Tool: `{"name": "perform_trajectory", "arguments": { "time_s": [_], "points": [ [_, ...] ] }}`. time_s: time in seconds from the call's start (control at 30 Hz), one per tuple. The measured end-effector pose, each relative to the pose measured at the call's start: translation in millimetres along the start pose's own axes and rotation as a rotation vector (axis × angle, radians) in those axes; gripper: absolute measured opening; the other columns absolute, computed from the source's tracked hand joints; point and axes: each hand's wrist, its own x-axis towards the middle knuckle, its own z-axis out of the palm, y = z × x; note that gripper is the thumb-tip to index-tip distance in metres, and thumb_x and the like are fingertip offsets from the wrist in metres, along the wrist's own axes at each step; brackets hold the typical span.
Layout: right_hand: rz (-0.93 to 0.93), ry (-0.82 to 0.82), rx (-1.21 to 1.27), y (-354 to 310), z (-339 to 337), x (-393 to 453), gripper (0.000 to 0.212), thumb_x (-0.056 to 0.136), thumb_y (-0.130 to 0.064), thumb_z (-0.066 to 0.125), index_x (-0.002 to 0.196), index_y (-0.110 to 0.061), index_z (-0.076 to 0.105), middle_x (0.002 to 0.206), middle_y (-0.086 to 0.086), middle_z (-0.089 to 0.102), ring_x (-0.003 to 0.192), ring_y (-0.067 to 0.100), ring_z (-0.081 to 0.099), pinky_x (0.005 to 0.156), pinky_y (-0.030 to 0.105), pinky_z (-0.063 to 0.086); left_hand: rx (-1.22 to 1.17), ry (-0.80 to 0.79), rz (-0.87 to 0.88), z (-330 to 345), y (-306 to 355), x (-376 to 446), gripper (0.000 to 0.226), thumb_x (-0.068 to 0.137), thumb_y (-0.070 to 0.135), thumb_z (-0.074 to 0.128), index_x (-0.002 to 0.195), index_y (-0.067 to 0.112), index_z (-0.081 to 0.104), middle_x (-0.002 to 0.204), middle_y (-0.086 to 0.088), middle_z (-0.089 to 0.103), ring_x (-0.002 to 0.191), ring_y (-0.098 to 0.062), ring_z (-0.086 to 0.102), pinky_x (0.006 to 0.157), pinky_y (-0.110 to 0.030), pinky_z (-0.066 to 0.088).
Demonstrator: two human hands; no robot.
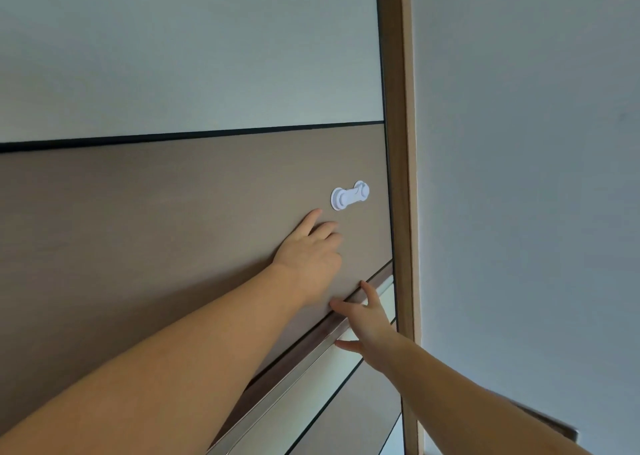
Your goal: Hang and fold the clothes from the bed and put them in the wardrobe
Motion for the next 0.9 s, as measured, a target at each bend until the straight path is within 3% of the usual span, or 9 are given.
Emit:
{"name": "perform_trajectory", "arguments": {
  "time_s": [0.3, 0.47, 0.6, 0.7, 0.8, 0.9],
  "points": [
    [-0.005, -0.022, 0.014, -22.1, -39.8, 46.8, 0.089, 0.084, -0.012, 0.071, 0.149, -0.041, 0.018, 0.139, -0.001, 0.044, 0.115, 0.02, 0.049, 0.096, 0.054, 0.049, 0.019, 0.031, -0.008, 11.7, 12.6, 68.6, 0.043, 0.089, 0.024, 0.053, 0.132, 0.022, 0.051, 0.152, -0.003, 0.027, 0.147, -0.022, 0.006, 0.116, -0.045, -0.014],
    [0.013, -0.034, -0.007, -23.8, -38.8, 51.2, 0.089, 0.082, -0.013, 0.069, 0.147, -0.046, 0.017, 0.139, -0.004, 0.039, 0.113, 0.019, 0.047, 0.088, 0.049, 0.053, 0.029, 0.057, -0.03, 14.1, 13.9, 71.2, 0.04, 0.088, 0.025, 0.051, 0.128, 0.022, 0.053, 0.147, -0.001, 0.031, 0.143, -0.023, 0.013, 0.117, -0.047, -0.011],
    [0.013, -0.044, 0.016, -26.9, -40.7, 52.2, 0.09, 0.083, -0.009, 0.069, 0.148, -0.045, 0.017, 0.135, -0.002, 0.038, 0.113, 0.021, 0.045, 0.091, 0.053, 0.051, 0.016, 0.061, -0.038, 13.1, 16.0, 74.7, 0.039, 0.088, 0.023, 0.051, 0.127, 0.02, 0.054, 0.147, -0.002, 0.031, 0.143, -0.023, 0.012, 0.116, -0.047, -0.012],
    [0.004, -0.055, -0.006, -27.6, -43.9, 52.4, 0.092, 0.082, -0.01, 0.07, 0.149, -0.043, 0.017, 0.136, 0.0, 0.039, 0.112, 0.021, 0.048, 0.089, 0.048, 0.052, -0.025, 0.068, -0.031, 12.2, 16.5, 71.8, 0.038, 0.087, 0.021, 0.05, 0.125, 0.02, 0.055, 0.146, -0.001, 0.033, 0.145, -0.022, 0.01, 0.116, -0.046, -0.014],
    [-0.076, -0.07, -0.199, -27.1, -52.3, 43.7, 0.088, 0.082, -0.017, 0.072, 0.149, -0.04, 0.019, 0.138, 0.004, 0.038, 0.105, 0.021, 0.051, 0.082, 0.036, 0.048, -0.114, 0.083, -0.062, 10.5, 20.8, 58.6, 0.04, 0.087, 0.026, 0.05, 0.127, 0.021, 0.054, 0.146, 0.0, 0.035, 0.146, -0.02, 0.008, 0.116, -0.041, -0.017],
    [-0.213, -0.04, -0.586, -30.2, -63.4, 26.7, 0.086, 0.084, -0.028, 0.07, 0.151, -0.035, 0.017, 0.152, 0.002, 0.024, 0.118, 0.02, 0.045, 0.082, 0.021, 0.04, -0.198, 0.097, -0.106, 13.8, 31.7, 33.3, 0.044, 0.086, 0.032, 0.051, 0.129, 0.022, 0.051, 0.146, 0.001, 0.035, 0.145, -0.018, 0.011, 0.117, -0.04, -0.014]
  ]
}}
